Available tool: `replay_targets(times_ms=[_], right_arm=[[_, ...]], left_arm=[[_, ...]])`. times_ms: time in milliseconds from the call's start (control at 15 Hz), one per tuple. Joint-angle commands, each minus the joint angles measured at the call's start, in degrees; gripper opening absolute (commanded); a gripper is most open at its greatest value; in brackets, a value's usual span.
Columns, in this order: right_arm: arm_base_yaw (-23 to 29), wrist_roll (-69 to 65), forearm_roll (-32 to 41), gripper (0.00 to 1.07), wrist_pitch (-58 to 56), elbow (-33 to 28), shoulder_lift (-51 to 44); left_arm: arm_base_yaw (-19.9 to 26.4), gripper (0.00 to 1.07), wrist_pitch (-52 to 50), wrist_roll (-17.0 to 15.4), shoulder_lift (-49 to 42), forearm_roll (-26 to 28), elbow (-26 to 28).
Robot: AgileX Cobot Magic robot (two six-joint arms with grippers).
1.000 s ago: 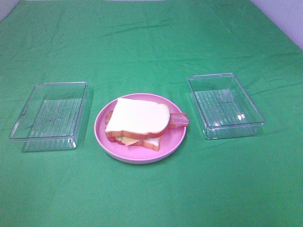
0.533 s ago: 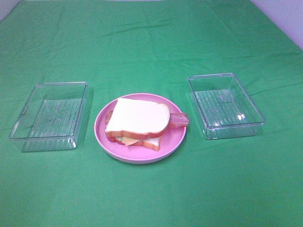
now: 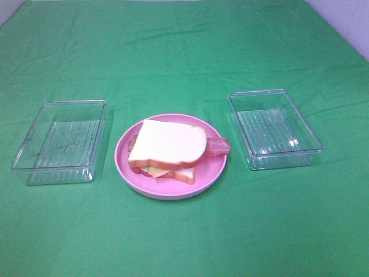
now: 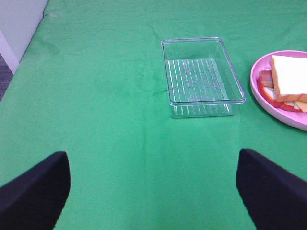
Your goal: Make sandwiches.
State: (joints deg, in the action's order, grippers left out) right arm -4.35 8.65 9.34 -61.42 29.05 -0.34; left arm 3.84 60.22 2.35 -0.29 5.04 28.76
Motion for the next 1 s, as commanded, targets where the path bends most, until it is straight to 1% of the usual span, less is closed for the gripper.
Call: replay_targets(times_ms=[67,1000], right_arm=[[-0.4,0.3,0.1,0.69,0.5,-0.1,-0.9],[-0.4,0.3,0.1,0.69,0.5,-0.1,-0.9]], left_arm=[[-0.2,0.88,-0.7,-0.3,-1.1,-0.1,-0.1],[-0.2,0.88,-0.7,-0.3,-1.1,-0.1,-0.1]])
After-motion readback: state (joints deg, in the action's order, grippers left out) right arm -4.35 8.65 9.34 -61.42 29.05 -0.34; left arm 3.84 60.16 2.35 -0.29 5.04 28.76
